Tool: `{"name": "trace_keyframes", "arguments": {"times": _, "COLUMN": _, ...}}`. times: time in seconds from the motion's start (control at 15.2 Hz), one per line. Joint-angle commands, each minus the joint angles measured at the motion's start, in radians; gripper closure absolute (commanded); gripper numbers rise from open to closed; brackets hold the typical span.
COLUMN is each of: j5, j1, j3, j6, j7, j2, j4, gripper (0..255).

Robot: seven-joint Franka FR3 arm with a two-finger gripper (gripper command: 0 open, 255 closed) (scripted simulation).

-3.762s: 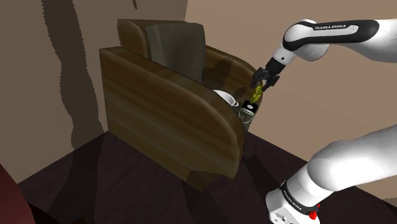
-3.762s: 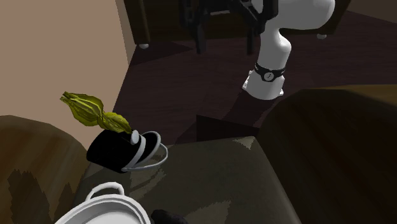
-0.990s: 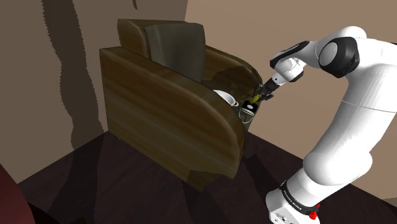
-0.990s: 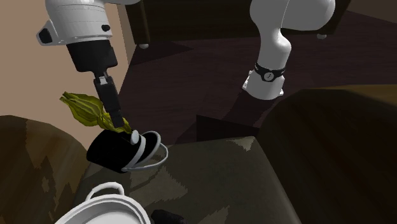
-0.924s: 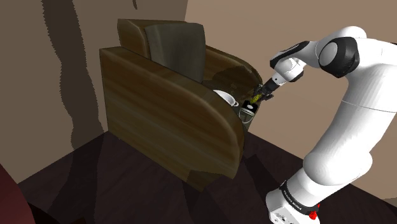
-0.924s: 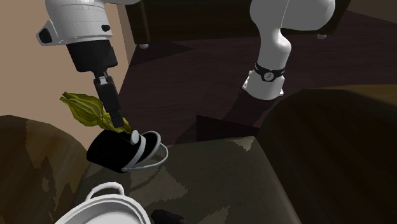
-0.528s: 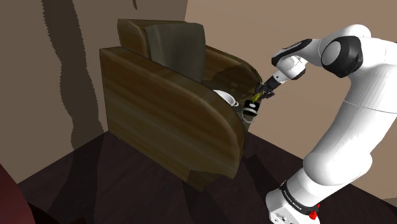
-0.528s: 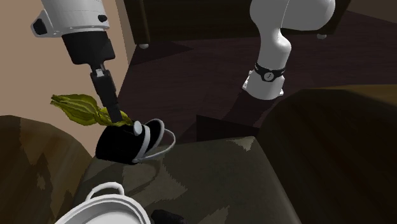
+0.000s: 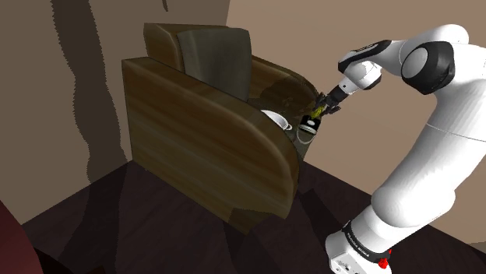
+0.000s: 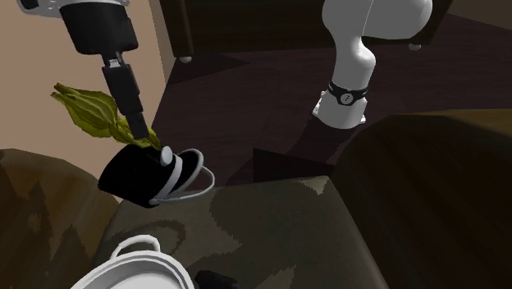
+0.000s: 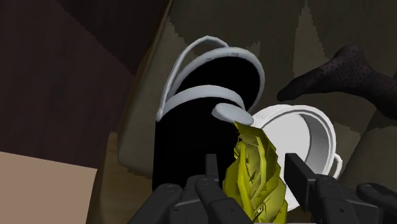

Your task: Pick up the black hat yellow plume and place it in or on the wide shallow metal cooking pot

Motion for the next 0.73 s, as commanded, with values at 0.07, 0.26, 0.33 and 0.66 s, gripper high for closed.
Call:
{"name": "trace_keyframes", "arguments": {"times": 0.07, "j5": -0.019, "j1": 0.003, "j3": -0.005, "j6": -0.028, "j7": 0.021, "j2": -0.019, "j4": 0.017, "gripper": 255}}
{"name": "trace_keyframes", "arguments": {"times": 0.26, "j5": -0.036, "j1": 0.005, "j3": -0.009, "j6": -0.058, "j7": 0.041, "j2": -0.035, "j4": 0.038, "gripper": 255}}
{"name": "trace_keyframes", "arguments": {"times": 0.33, "j5": -0.042, "j1": 0.006, "j3": -0.010, "j6": -0.068, "j7": 0.048, "j2": -0.040, "j4": 0.045, "gripper": 255}}
{"name": "trace_keyframes", "arguments": {"times": 0.66, "j5": -0.063, "j1": 0.007, "j3": -0.014, "j6": -0.113, "j7": 0.075, "j2": -0.060, "j4": 0.080, "gripper": 255}}
